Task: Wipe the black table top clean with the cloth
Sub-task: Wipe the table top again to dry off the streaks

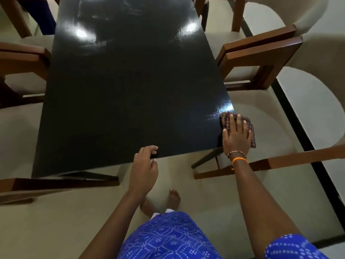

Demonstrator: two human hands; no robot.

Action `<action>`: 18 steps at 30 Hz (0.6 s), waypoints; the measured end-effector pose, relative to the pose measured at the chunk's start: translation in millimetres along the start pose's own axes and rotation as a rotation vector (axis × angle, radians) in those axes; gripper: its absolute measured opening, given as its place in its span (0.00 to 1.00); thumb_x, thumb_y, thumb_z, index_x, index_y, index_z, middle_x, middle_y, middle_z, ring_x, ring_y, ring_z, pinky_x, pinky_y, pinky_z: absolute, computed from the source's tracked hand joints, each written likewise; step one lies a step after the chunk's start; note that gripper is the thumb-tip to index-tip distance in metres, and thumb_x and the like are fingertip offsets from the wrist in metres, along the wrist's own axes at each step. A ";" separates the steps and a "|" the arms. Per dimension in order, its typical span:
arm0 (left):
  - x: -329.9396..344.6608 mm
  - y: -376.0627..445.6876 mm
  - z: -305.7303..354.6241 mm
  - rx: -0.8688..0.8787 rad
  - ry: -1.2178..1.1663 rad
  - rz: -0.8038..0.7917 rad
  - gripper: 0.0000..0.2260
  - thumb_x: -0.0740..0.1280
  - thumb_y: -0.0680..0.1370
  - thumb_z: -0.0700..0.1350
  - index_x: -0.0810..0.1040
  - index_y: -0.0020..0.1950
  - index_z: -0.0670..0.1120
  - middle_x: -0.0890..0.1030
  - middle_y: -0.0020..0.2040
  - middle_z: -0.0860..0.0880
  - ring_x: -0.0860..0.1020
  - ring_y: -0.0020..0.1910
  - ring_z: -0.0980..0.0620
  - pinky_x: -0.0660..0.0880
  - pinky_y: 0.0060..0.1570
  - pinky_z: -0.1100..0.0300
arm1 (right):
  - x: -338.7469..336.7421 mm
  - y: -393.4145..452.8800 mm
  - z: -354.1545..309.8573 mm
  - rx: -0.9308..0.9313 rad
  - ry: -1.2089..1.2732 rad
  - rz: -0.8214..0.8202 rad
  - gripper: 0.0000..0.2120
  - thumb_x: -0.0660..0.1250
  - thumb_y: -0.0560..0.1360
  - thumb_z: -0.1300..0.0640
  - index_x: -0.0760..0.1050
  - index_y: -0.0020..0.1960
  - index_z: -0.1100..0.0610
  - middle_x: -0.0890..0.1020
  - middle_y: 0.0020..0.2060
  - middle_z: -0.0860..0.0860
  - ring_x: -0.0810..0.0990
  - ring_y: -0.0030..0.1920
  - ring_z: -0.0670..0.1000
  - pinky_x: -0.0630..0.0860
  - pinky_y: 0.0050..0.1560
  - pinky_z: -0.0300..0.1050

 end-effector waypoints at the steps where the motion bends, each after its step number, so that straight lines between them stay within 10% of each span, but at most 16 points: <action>1: -2.3 -2.6 -1.9 -0.032 -0.033 0.009 0.16 0.63 0.76 0.36 0.71 0.60 0.50 0.72 0.54 0.56 0.70 0.53 0.59 0.65 0.44 0.74 | 2.6 -7.9 -6.9 0.065 0.020 0.019 0.29 0.55 0.79 0.50 0.50 0.77 0.50 0.53 0.77 0.53 0.52 0.76 0.58 0.49 0.74 0.60; 18: -102.3 -38.6 -110.1 -0.479 -0.459 0.246 0.07 0.61 0.77 0.38 0.73 0.51 0.49 0.76 0.47 0.52 0.75 0.46 0.58 0.70 0.40 0.65 | 71.2 -168.7 -266.6 -0.477 0.051 -0.207 0.34 0.54 0.77 0.46 0.42 0.77 0.53 0.44 0.77 0.56 0.41 0.77 0.60 0.36 0.72 0.61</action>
Point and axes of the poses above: each hand's wrist, its own y-axis towards the middle knuckle, its own x-axis out of the palm, z = x × y, the point moved 1 cm from there along y, towards the middle knuckle
